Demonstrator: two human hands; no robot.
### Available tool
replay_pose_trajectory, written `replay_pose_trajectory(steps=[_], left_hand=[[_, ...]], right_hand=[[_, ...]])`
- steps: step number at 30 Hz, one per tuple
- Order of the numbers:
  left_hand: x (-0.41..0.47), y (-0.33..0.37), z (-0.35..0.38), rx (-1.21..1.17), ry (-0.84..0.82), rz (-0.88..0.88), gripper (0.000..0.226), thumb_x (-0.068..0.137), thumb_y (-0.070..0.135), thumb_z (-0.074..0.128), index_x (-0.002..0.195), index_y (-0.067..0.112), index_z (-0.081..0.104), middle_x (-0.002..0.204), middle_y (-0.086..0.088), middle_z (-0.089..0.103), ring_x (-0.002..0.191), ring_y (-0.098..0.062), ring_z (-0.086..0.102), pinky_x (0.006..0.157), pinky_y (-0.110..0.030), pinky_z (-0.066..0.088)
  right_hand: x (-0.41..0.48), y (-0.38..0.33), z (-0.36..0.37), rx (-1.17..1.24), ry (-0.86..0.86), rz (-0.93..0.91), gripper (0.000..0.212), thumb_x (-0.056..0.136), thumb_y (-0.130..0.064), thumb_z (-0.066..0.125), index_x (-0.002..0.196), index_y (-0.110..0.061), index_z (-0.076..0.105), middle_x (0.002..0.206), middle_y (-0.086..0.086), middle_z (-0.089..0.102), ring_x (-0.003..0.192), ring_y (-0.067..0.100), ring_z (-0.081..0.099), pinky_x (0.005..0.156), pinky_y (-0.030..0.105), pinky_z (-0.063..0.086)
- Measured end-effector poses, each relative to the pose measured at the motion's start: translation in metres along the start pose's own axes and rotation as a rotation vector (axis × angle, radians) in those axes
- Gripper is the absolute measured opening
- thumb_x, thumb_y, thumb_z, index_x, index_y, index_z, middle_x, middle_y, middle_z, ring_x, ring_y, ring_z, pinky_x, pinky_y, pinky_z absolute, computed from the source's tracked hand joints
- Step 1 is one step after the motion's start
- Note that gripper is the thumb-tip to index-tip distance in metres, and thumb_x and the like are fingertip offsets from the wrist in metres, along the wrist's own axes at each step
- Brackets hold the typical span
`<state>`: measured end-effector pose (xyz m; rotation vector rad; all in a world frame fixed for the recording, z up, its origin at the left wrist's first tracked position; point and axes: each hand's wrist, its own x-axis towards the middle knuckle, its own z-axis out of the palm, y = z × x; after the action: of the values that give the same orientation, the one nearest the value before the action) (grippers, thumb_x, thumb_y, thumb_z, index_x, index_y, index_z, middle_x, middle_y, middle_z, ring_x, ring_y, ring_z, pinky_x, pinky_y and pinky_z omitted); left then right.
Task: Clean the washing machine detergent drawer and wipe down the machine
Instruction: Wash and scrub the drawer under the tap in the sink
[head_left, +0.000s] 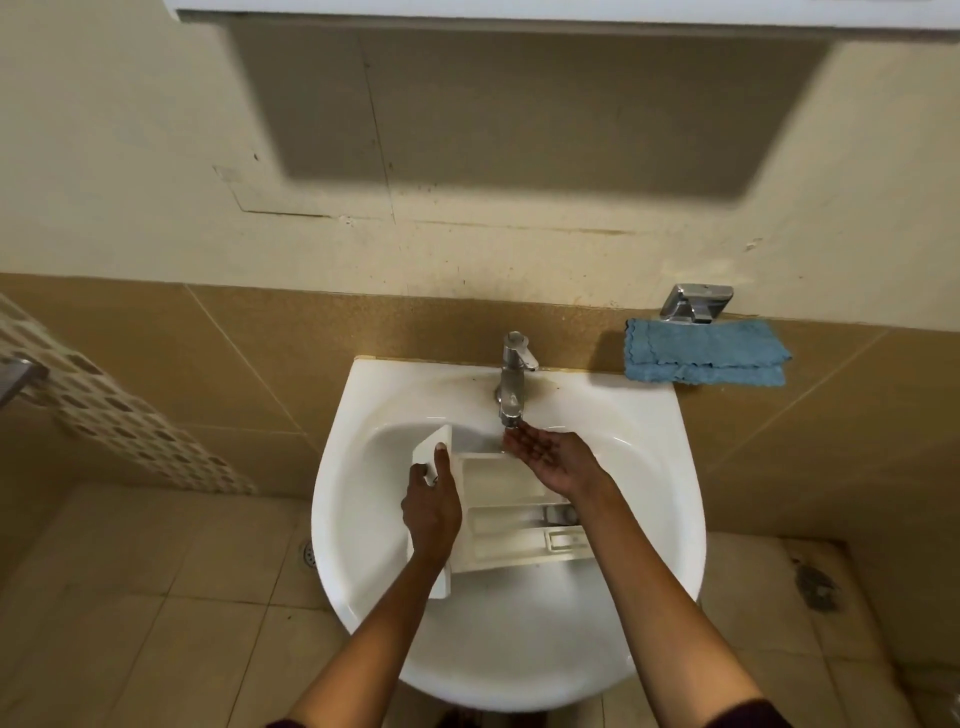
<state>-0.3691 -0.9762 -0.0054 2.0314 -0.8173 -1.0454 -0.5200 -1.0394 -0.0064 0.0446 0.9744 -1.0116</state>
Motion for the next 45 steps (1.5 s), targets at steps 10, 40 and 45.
replay_pose_trajectory(steps=[10,40,45], left_hand=[[-0.005,0.004,-0.006,0.006,-0.009,0.088,0.06,0.093,0.052,0.038,0.134,0.009,0.043,0.13,-0.016,0.055,0.116,-0.031,0.054,0.1,-0.038,0.039],[0.002,0.008,-0.005,-0.029,-0.036,0.076,0.059,0.093,0.05,0.041,0.133,0.007,0.045,0.131,-0.015,0.055,0.119,-0.032,0.052,0.104,-0.041,0.037],[0.008,0.006,-0.003,-0.008,-0.045,0.073,0.059,0.092,0.053,0.038,0.128,0.007,0.049,0.128,-0.014,0.057,0.117,-0.033,0.052,0.103,-0.041,0.038]], right_hand=[[0.003,-0.005,0.016,-0.013,0.035,0.07,0.027,0.095,0.005,0.026,0.092,0.014,0.052,0.092,0.026,0.056,0.105,0.038,0.05,0.088,0.041,0.047],[-0.033,0.027,-0.029,-1.785,0.22,-0.028,0.028,0.089,-0.012,0.046,0.061,-0.011,0.041,0.069,0.008,0.046,0.072,0.025,0.049,0.051,0.022,0.032],[-0.028,0.02,-0.006,-1.416,0.299,-0.388,0.024,0.09,-0.005,0.043,0.088,-0.005,0.067,0.082,0.011,0.064,0.08,0.026,0.062,0.07,0.026,0.049]])
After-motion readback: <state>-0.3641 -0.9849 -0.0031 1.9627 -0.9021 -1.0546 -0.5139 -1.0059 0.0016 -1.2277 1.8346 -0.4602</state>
